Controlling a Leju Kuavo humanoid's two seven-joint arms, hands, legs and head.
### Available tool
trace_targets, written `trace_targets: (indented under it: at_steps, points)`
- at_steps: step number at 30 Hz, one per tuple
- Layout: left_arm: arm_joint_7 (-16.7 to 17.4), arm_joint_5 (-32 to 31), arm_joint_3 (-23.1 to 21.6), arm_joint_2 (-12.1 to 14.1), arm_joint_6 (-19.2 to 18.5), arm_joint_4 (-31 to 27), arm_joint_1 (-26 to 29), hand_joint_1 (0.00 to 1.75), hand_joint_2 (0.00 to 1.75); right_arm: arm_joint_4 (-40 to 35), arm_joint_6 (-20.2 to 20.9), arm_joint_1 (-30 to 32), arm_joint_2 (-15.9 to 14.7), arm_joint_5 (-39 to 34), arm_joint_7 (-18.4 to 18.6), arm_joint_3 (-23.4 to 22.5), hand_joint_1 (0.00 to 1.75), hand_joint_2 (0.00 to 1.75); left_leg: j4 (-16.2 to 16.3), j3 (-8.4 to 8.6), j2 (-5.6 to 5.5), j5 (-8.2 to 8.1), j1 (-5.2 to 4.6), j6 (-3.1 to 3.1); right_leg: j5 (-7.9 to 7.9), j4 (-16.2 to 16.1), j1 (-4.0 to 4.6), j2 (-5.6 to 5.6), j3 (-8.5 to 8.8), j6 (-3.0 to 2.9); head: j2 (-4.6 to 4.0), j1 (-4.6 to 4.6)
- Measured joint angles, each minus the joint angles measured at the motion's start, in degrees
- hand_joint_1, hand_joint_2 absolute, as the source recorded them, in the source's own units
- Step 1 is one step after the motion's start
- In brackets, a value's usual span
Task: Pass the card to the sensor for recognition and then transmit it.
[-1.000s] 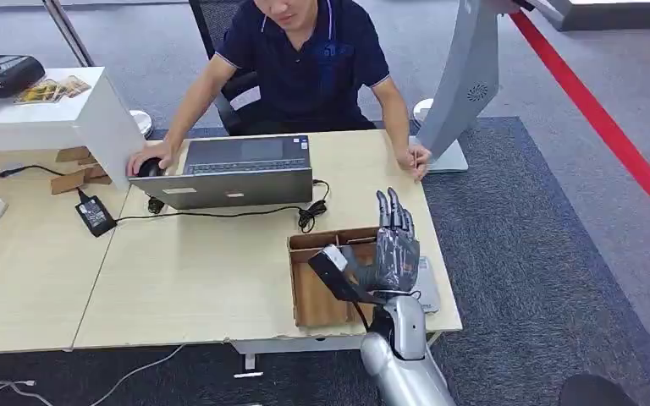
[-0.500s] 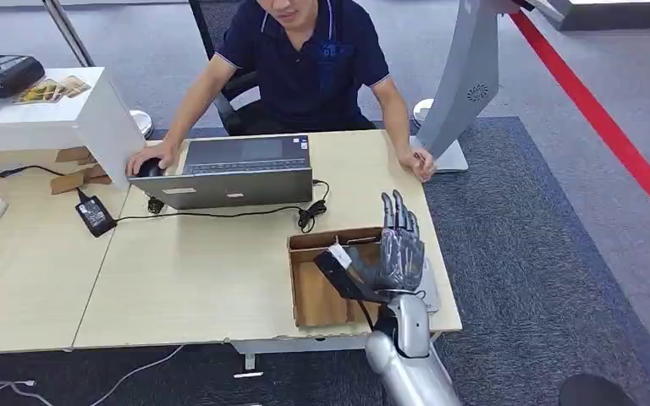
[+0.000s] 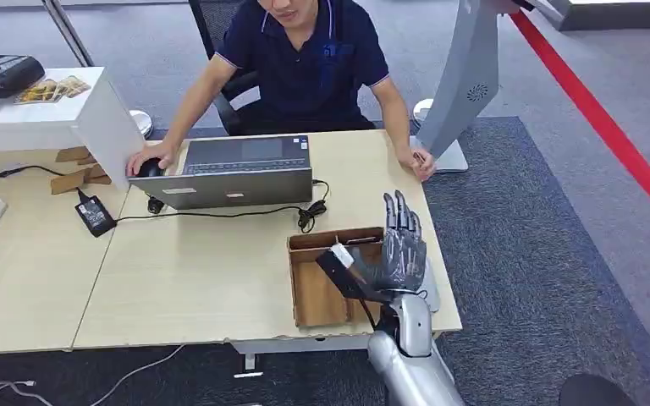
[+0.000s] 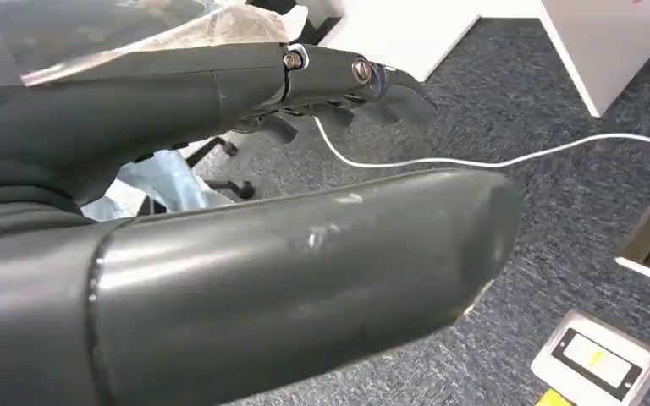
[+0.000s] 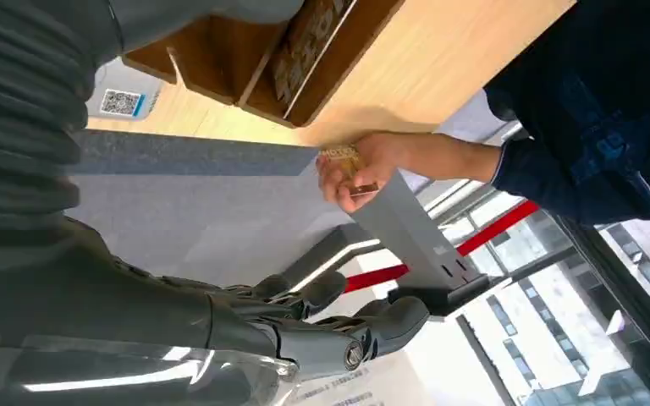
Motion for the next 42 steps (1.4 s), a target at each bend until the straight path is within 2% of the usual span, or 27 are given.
trace_targets:
  at_steps: [11, 42]
  points:
    - [-0.3, 0.2, -0.1, 0.0, 0.0, 0.0, -0.3, 0.0, 0.0, 0.0, 0.0, -1.0, -0.5, 1.8, 2.2, 1.7, 0.0, 1.75, 0.0, 0.0, 0.0, 0.0, 0.0, 0.0, 0.0, 0.0, 0.01, 0.0, -0.01, 0.0, 0.0, 0.02]
    - [-0.3, 0.3, -1.5, 0.0, 0.0, 0.1, -0.7, 0.0, 0.0, 0.1, 0.0, -1.6, -1.9, 2.3, 2.9, 3.5, 0.0, 1.75, 0.0, -0.01, 0.0, 0.0, 0.0, 0.0, 0.0, 0.0, 0.02, 0.0, -0.01, 0.0, 0.0, 0.02]
